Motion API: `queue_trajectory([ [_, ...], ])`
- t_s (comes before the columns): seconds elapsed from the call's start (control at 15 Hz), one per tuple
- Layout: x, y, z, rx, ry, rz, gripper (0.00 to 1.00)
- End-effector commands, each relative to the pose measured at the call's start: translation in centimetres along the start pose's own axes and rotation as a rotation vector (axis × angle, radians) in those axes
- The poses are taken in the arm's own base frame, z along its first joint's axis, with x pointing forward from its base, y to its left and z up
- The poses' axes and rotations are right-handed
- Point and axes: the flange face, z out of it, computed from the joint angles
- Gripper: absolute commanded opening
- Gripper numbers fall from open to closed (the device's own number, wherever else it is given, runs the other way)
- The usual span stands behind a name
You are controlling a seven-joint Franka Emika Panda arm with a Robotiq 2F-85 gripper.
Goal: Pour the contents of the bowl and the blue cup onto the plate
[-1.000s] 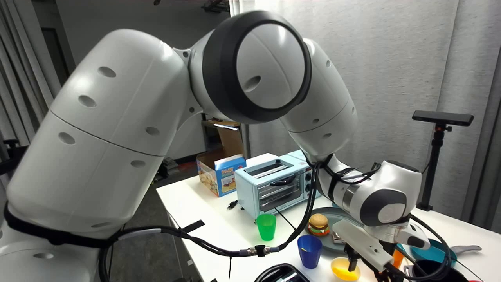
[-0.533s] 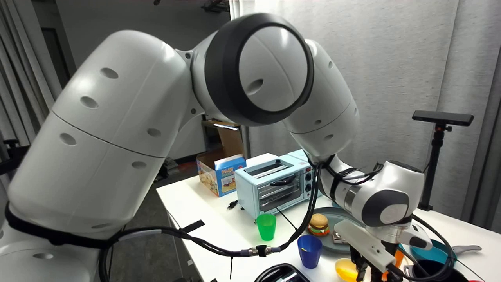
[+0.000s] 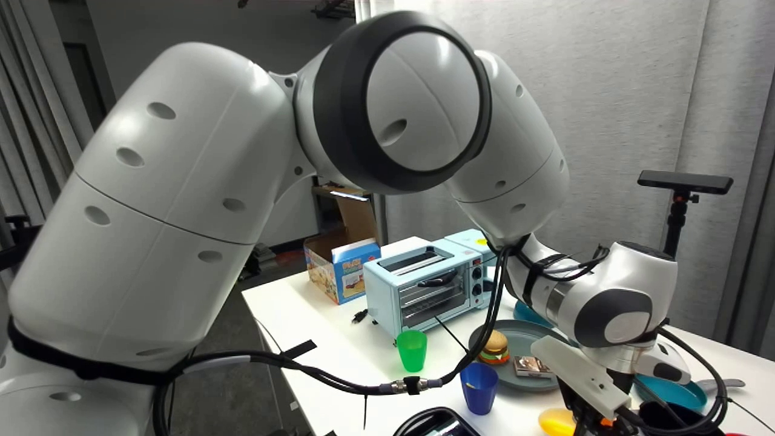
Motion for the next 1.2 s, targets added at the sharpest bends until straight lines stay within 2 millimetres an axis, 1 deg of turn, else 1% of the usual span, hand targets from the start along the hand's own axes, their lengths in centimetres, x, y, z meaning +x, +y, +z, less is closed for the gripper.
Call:
queue_trajectory([
  [0.0, 0.3, 0.1, -1.0, 0.031, 0.013, -0.004, 0.01],
  [0.13, 0.0, -0.7, -1.5, 0.026, 0.01, -0.013, 0.01],
  [0.33, -0.6, -2.6, -2.4, 0.023, 0.009, -0.041, 0.01],
  [0.53, -0.9, -4.7, -4.1, 0.005, 0.032, -0.072, 0.01],
  [0.87, -0.8, -7.2, -7.3, -0.036, 0.085, -0.126, 0.01],
  [1.07, -0.3, -9.3, -7.9, -0.078, 0.093, -0.176, 0.01],
  [1.13, -0.2, -10.4, -7.8, -0.099, 0.094, -0.191, 0.01],
])
